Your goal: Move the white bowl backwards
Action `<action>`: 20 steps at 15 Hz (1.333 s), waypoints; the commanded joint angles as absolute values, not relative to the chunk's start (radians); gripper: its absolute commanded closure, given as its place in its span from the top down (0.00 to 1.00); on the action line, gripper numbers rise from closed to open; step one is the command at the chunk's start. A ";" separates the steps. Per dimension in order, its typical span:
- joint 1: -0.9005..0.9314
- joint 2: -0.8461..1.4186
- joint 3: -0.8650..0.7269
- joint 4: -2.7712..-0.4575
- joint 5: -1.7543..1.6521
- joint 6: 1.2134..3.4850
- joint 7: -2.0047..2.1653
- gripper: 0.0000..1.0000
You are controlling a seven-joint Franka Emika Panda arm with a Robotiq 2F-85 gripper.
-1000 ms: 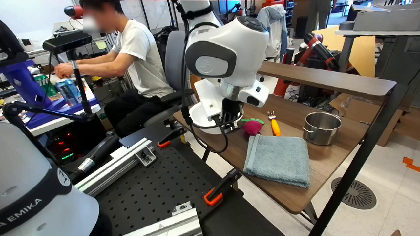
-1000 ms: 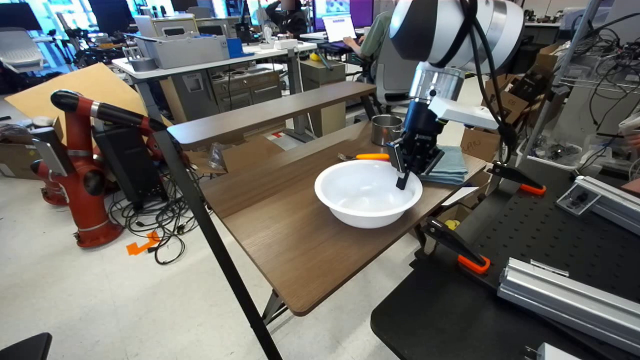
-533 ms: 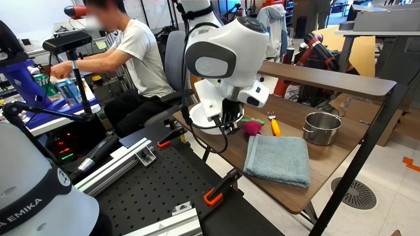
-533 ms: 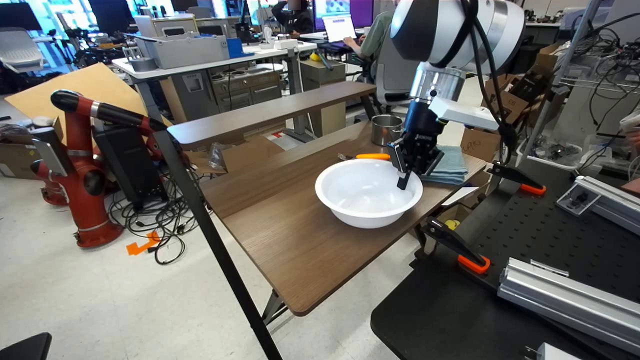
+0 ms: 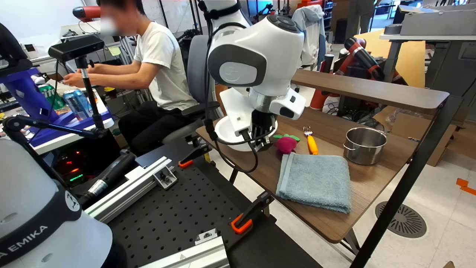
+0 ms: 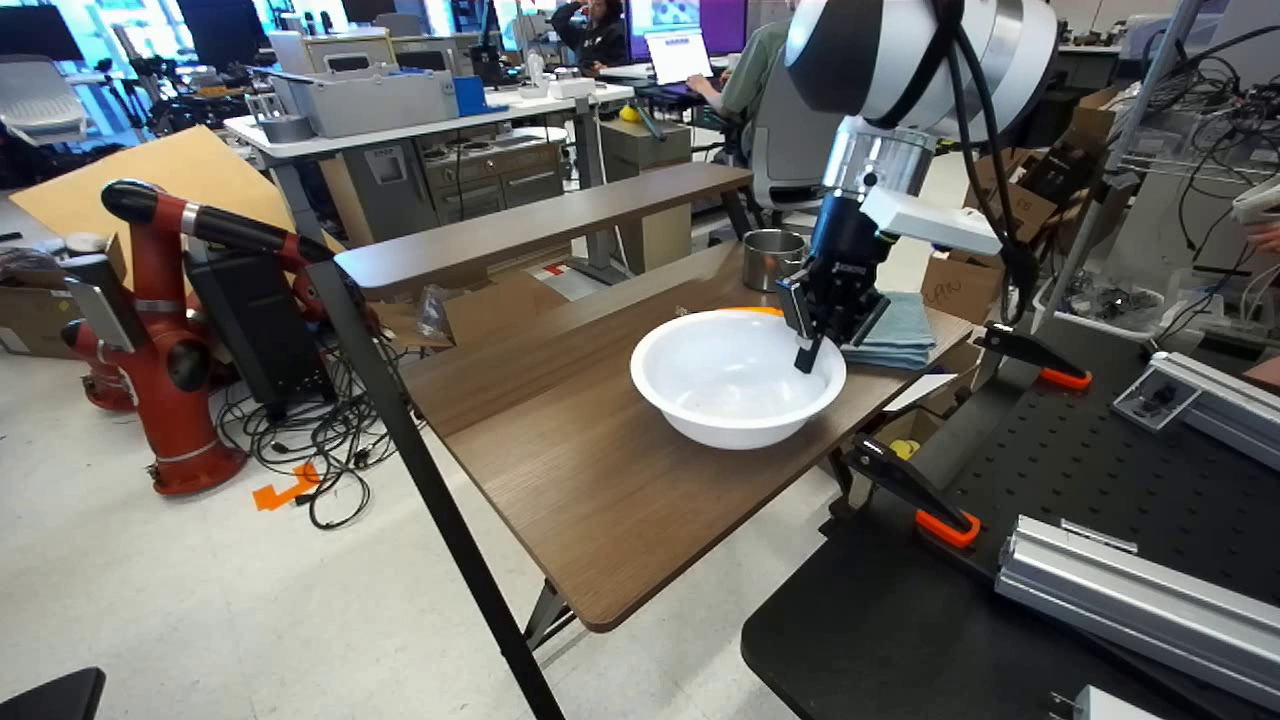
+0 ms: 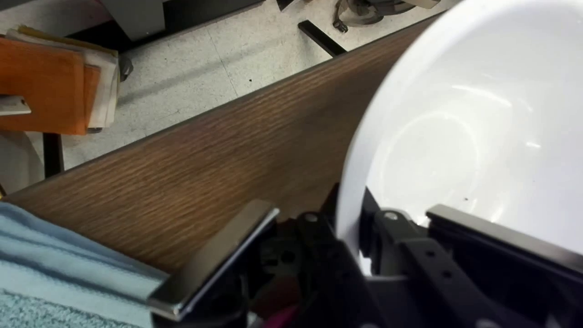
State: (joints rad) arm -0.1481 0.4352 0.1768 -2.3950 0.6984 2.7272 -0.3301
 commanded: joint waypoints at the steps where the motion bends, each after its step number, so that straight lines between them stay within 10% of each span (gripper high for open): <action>1: -0.155 0.357 0.190 -2.439 0.716 2.760 -0.328 0.02; 20: -0.063 0.409 0.142 -2.121 0.546 2.674 -0.088 0.02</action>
